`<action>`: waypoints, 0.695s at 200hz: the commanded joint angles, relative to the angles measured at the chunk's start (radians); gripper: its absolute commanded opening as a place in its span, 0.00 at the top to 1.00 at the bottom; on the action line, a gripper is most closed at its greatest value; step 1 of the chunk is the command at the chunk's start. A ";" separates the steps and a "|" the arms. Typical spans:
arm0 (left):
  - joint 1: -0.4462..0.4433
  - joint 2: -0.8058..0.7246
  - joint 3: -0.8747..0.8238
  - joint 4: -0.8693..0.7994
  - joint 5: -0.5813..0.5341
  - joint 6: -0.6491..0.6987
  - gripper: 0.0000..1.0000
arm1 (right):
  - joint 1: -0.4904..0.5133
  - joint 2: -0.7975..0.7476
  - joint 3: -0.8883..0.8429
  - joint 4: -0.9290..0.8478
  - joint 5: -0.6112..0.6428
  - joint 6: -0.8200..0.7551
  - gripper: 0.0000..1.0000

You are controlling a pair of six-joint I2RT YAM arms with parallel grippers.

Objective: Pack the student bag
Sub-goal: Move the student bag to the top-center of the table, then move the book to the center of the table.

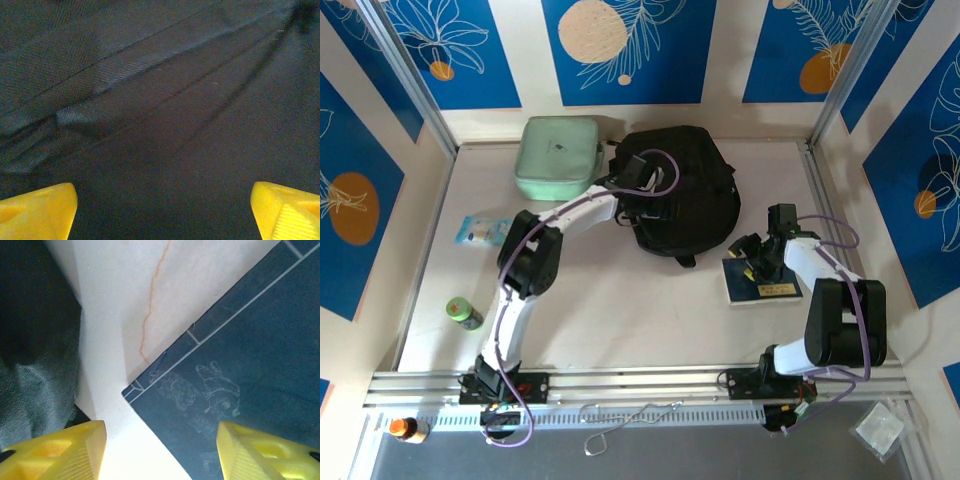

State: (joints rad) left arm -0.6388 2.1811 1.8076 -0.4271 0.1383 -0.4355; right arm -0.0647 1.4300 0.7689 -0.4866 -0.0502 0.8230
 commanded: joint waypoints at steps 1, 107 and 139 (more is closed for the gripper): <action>0.001 -0.146 -0.041 -0.023 0.061 0.020 0.08 | 0.011 0.037 0.000 -0.014 0.010 -0.016 0.42; 0.042 -0.406 -0.329 -0.005 -0.041 0.039 0.00 | 0.278 0.049 -0.047 -0.065 -0.091 0.068 0.50; 0.059 -0.446 -0.401 0.035 -0.071 0.017 0.00 | 0.452 0.038 -0.053 -0.046 -0.083 0.144 0.54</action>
State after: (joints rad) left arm -0.6014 1.7966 1.4490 -0.4068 0.1108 -0.4198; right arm 0.2882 1.4773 0.7444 -0.4873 -0.1032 0.8902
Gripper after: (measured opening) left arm 0.997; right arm 0.463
